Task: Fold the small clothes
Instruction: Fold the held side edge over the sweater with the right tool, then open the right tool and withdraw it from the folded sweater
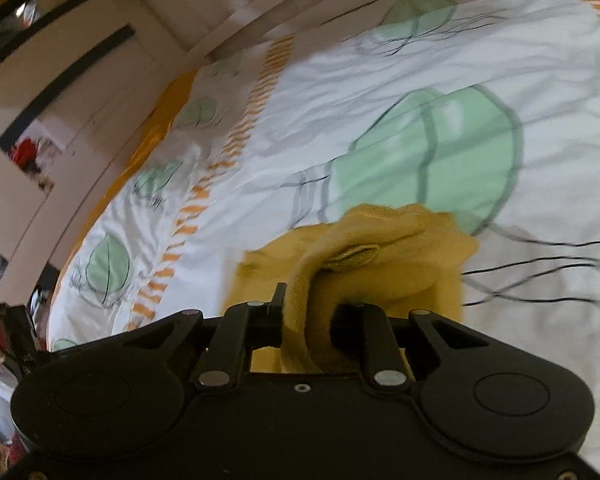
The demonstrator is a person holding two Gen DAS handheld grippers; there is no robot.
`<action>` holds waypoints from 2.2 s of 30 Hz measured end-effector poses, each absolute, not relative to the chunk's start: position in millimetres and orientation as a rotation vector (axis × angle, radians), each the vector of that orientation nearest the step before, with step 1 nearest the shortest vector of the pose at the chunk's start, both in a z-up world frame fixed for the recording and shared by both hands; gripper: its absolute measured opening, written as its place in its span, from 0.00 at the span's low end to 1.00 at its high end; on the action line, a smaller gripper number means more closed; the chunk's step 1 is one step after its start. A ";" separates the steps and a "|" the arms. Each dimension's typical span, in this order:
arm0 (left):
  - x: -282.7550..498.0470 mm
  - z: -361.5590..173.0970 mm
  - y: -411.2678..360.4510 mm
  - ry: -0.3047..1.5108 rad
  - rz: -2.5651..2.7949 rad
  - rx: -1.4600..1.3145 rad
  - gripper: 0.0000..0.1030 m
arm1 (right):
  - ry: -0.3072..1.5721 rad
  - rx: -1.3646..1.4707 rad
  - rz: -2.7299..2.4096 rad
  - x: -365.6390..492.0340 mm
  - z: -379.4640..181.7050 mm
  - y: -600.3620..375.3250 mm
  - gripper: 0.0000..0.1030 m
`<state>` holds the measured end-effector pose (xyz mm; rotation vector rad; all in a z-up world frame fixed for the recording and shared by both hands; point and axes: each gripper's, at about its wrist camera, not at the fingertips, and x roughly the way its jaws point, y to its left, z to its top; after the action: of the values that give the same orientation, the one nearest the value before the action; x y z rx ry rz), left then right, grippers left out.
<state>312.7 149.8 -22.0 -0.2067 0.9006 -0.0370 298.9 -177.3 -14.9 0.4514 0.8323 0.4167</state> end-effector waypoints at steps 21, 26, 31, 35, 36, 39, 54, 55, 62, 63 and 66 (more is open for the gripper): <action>308.5 -17.5 172.8 0.907 -0.048 -0.275 0.64 | 0.855 0.175 0.337 301.9 -55.3 -50.2 0.38; 305.5 -14.3 173.8 0.901 -0.057 -0.278 0.64 | 0.832 0.192 0.399 301.8 -54.2 -32.8 0.66; 304.5 -12.1 177.7 0.895 -0.054 -0.290 0.64 | 0.768 0.195 0.495 297.3 -45.9 -27.0 0.67; 303.9 -11.6 182.5 0.895 -0.045 -0.308 0.64 | 0.713 0.182 0.527 289.5 -35.3 -33.8 0.67; 303.7 -11.5 182.9 0.895 -0.043 -0.309 0.64 | 0.708 0.187 0.523 288.4 -33.6 -36.8 0.67; 303.5 -11.3 182.9 0.894 -0.043 -0.309 0.64 | 0.692 0.192 0.492 282.2 -29.7 -53.0 0.67; 304.7 -21.6 144.5 0.912 -0.153 -0.205 0.64 | 0.764 0.052 0.547 212.9 -71.5 -45.3 0.67; 304.6 -22.9 140.2 0.912 -0.165 -0.192 0.64 | 0.774 0.054 0.566 210.1 -76.7 -39.4 0.69; 303.8 -30.6 114.0 0.902 -0.252 -0.122 0.64 | 0.739 0.050 0.641 197.2 -82.5 -16.4 0.76; 303.9 -32.2 110.1 0.901 -0.262 -0.115 0.64 | 0.735 0.048 0.642 196.8 -82.5 -15.9 0.76; 308.4 -40.9 99.3 0.914 -0.269 -0.089 0.64 | 0.734 0.079 0.651 197.8 -82.2 -20.7 0.76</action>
<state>308.4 99.3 -40.9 -0.0895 0.9136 -0.2692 197.8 -20.7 -82.2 0.0793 0.7339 0.6512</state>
